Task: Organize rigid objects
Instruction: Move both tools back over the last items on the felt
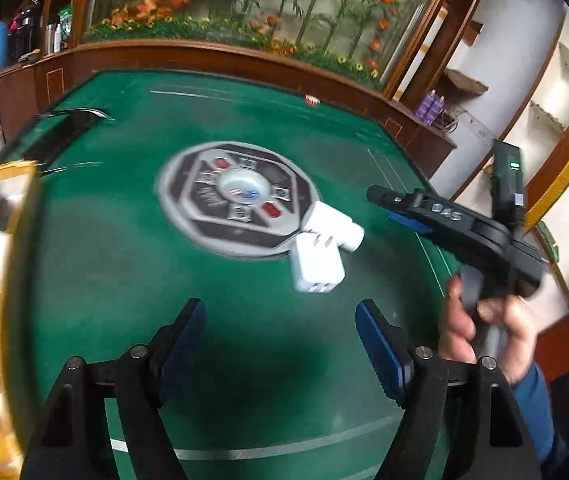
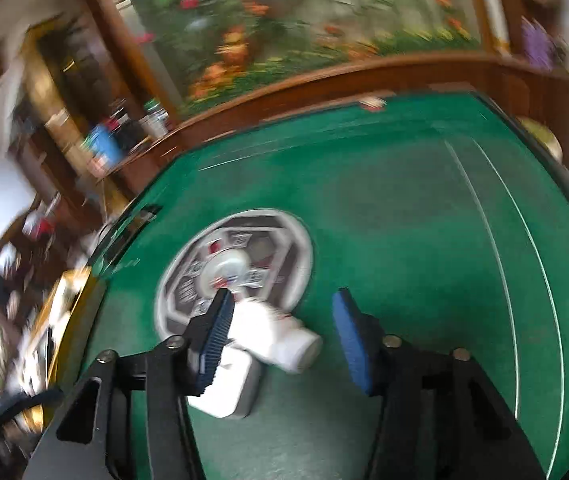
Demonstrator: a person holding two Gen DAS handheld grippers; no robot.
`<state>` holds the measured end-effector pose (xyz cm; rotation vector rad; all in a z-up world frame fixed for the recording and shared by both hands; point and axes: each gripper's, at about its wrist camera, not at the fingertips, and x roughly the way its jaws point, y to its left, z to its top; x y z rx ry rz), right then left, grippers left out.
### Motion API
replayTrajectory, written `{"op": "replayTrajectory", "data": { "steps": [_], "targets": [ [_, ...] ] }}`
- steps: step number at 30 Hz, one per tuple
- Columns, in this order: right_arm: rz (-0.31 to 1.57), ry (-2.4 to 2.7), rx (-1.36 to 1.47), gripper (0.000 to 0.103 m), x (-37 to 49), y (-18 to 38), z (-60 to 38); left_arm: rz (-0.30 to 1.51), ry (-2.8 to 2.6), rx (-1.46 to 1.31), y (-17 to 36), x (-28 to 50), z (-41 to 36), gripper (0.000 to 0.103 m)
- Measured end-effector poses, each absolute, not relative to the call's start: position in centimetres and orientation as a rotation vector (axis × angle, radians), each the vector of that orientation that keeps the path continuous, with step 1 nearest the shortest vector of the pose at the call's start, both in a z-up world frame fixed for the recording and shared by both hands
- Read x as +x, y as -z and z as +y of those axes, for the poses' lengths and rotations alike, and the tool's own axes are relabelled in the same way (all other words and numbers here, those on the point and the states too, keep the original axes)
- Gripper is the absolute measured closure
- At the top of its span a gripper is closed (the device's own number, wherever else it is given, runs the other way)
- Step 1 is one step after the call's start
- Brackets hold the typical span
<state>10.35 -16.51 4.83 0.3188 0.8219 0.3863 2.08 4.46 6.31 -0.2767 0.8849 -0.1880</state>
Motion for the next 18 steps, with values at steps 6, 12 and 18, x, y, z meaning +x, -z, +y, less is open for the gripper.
{"op": "replayTrajectory", "data": {
  "steps": [6,12,18],
  "targets": [
    [0.825,-0.367,0.384,0.053,10.6,-4.7,-17.5,0.964,0.143,-0.186,-4.0,6.7,0.3,0.022],
    [0.807,-0.374,0.356,0.053,11.1,-4.9,-17.6,1.000,0.123,-0.108,-2.2,9.0,-1.2,0.023],
    [0.827,-0.457,0.264,0.053,11.6,-4.0,-15.5,0.960,0.126,-0.101,-1.7,7.0,1.6,0.057]
  ]
}}
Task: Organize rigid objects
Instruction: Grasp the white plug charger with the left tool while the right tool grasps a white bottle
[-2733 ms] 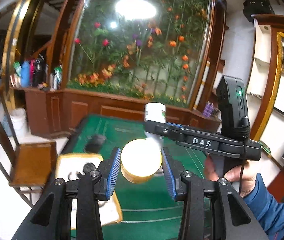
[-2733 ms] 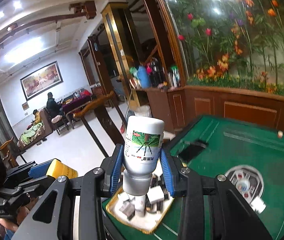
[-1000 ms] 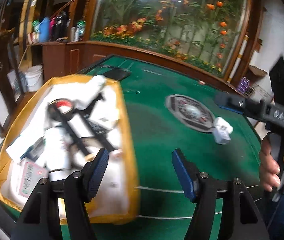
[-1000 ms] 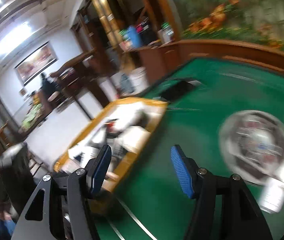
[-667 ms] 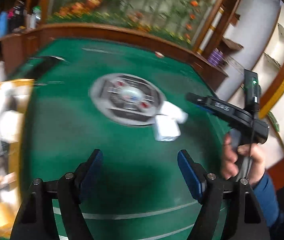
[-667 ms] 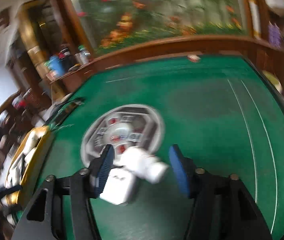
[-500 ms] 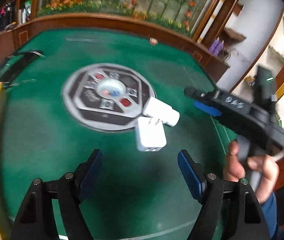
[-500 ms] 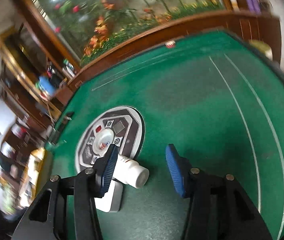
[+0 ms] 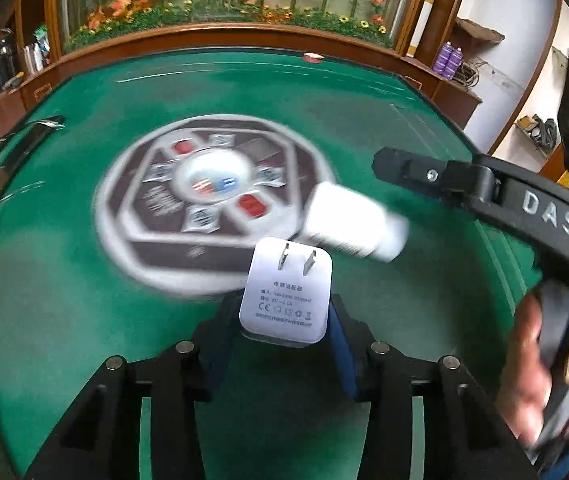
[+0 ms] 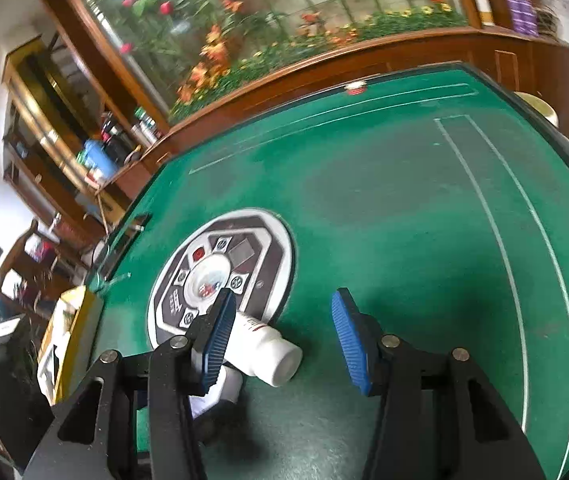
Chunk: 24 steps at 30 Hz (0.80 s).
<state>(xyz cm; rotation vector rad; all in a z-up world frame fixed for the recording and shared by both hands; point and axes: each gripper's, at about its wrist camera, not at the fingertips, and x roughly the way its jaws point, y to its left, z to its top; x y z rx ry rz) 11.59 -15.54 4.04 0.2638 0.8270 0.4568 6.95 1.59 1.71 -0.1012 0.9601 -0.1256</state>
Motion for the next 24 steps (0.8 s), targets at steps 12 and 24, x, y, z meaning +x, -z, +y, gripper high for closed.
{"op": "replayTrajectory", "data": {
  "steps": [12,24],
  "targets": [
    [0.802,-0.519,-0.103,0.059,10.1,-2.5,-9.5,0.883,0.078,-0.092,-1.0,3.1,5.6,0.057],
    [0.863,-0.586,-0.055,0.066,8.8,-2.7,-8.4,0.861,0.097,-0.162,-1.1,3.1,6.4,0.060]
  ]
}}
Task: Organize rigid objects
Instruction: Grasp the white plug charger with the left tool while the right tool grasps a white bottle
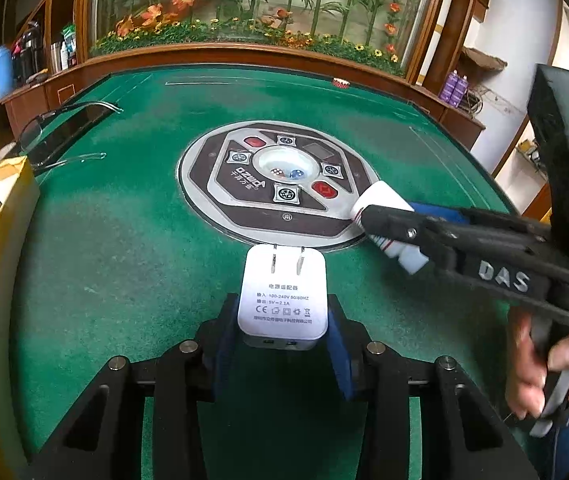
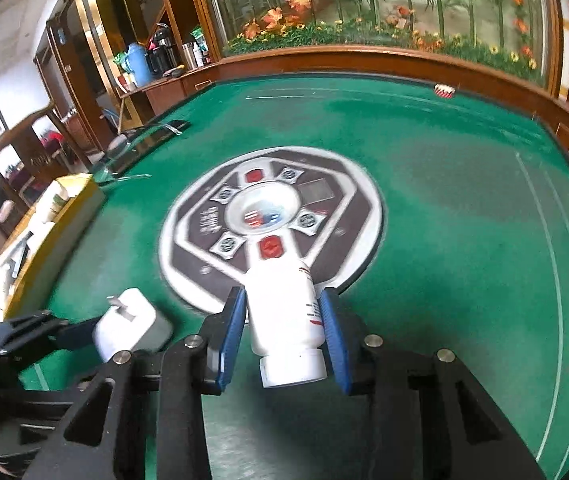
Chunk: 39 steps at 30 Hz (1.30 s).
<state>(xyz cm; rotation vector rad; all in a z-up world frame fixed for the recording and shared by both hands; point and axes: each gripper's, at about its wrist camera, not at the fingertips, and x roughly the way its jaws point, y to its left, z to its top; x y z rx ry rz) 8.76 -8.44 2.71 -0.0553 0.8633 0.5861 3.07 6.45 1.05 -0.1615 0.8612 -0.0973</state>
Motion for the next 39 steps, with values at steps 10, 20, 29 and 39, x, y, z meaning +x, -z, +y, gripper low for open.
{"op": "replayTrajectory", "data": {
  "steps": [10,20,29,39],
  "targets": [
    [0.867,-0.612,-0.004,0.066,7.4,-3.4,-7.9,0.849,0.087,-0.176,-1.1,2.9,6.6,0.060],
    [0.864,-0.582,0.049,0.066,7.4,-3.7,-9.0,0.863,0.068,-0.190,-1.1,2.1,6.6,0.060],
    [0.853,-0.582,0.060,0.066,7.3,-4.0,-9.1,0.858,0.066,-0.192,-1.8,0.7,6.6,0.060],
    [0.845,-0.587,0.082,0.066,7.2,-4.6,-9.5,0.826,0.028,-0.179,-3.9,-1.4,6.6,0.060]
  ]
}}
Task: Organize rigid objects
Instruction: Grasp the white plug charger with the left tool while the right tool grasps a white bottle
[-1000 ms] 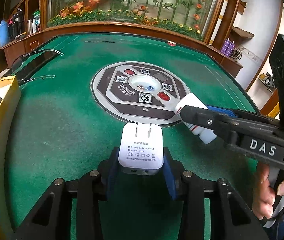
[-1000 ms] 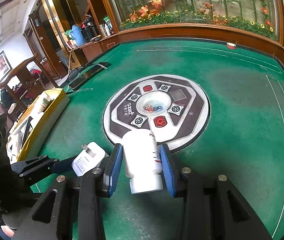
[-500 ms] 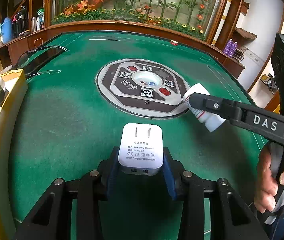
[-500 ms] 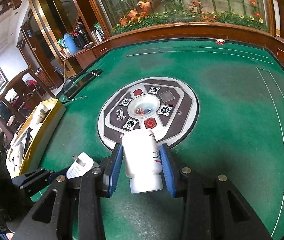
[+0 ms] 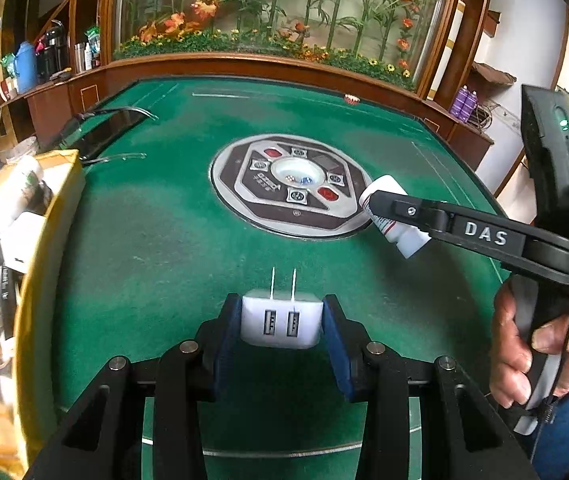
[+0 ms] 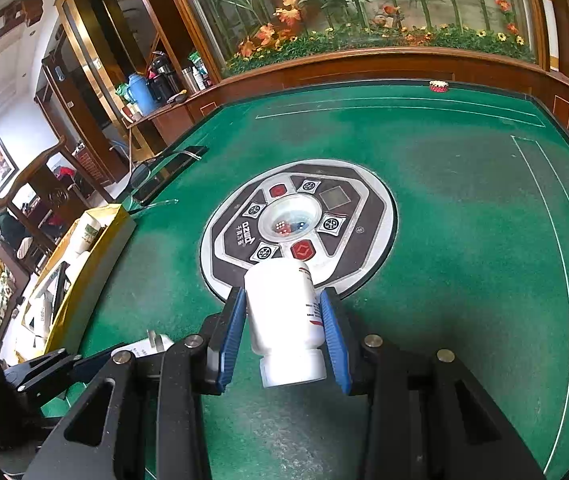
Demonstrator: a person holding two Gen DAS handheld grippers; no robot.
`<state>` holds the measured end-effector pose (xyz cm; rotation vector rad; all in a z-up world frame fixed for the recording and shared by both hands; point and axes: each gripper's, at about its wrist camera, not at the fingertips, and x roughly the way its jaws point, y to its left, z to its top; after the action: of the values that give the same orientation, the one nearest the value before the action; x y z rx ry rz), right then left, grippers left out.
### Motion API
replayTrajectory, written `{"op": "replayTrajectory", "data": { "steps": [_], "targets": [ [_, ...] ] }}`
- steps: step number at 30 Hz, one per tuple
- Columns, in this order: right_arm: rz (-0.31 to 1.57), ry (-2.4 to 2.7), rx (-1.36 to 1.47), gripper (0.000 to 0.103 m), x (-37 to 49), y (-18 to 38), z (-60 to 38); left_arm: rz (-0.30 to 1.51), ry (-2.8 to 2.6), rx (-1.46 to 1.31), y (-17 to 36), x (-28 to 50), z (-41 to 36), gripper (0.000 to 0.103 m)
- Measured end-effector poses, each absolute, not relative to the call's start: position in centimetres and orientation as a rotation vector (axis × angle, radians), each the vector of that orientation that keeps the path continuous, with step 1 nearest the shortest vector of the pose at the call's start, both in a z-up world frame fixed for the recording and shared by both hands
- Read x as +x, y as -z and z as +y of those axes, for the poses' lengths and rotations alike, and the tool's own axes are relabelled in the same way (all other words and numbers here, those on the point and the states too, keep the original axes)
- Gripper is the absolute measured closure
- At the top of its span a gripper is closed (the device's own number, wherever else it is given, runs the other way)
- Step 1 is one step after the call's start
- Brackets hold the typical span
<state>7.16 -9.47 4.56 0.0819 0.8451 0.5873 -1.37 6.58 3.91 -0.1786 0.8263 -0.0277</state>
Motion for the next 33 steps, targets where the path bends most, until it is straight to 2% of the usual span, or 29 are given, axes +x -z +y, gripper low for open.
{"op": "replayTrajectory", "data": {
  "steps": [12,20,22,23,29,31,33],
  "targets": [
    [0.837,-0.596,0.087,0.066,6.7,-4.7,-9.3,0.788,0.021,-0.198,-5.4,-3.7,7.5,0.060],
    [0.857,-0.575,0.095,0.066,7.3,-4.0,-9.6,0.849,0.051,-0.292,-4.3,-2.9,10.3,0.059],
    [0.856,-0.570,0.108,0.066,7.5,-4.1,-10.0,0.872,0.049,-0.315,-3.7,-2.7,11.1,0.045],
    [0.854,-0.566,0.112,0.066,7.6,-4.1,-10.1,0.873,0.047,-0.317,-3.6,-2.7,11.4,0.041],
    [0.882,-0.585,0.144,0.066,7.8,-3.8,-10.3,0.924,0.134,-0.305,-3.5,-2.6,9.9,0.038],
    [0.880,-0.587,0.150,0.066,7.7,-3.9,-10.4,0.930,0.151,-0.235,-3.6,-3.1,8.3,0.024],
    [0.876,-0.593,0.157,0.066,7.6,-4.1,-10.4,0.937,0.138,-0.189,-3.1,-3.2,7.2,0.022]
  ]
}}
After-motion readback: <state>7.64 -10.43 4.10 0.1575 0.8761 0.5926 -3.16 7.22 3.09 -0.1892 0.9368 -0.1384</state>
